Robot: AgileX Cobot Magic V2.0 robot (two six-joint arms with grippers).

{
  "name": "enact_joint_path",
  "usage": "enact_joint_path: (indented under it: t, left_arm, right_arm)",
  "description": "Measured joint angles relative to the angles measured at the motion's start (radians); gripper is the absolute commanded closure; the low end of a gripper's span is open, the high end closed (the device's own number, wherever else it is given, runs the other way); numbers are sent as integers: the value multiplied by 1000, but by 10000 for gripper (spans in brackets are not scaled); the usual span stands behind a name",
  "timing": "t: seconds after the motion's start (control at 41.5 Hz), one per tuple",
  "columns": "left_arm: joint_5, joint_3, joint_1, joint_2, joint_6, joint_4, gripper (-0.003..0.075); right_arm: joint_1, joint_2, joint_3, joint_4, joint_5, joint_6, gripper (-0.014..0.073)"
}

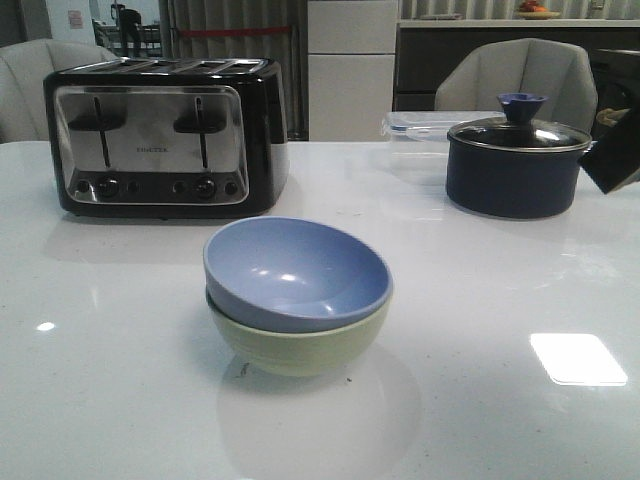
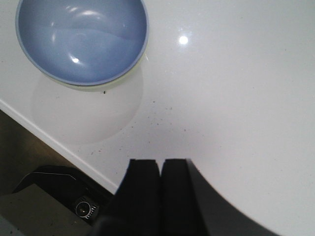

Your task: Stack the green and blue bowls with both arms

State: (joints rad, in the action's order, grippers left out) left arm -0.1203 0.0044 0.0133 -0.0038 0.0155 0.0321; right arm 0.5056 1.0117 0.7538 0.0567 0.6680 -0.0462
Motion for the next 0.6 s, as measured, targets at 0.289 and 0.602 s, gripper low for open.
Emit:
enact_joint_path:
  t: [0.289,0.602]
  left_arm:
    - [33,0,11,0,8,-13,627]
    - [34,0,23,0,8,-14,627]
  right_arm:
    - [0,0,0,0,0,0,538]
    - [0,0,0,0,0,0,538]
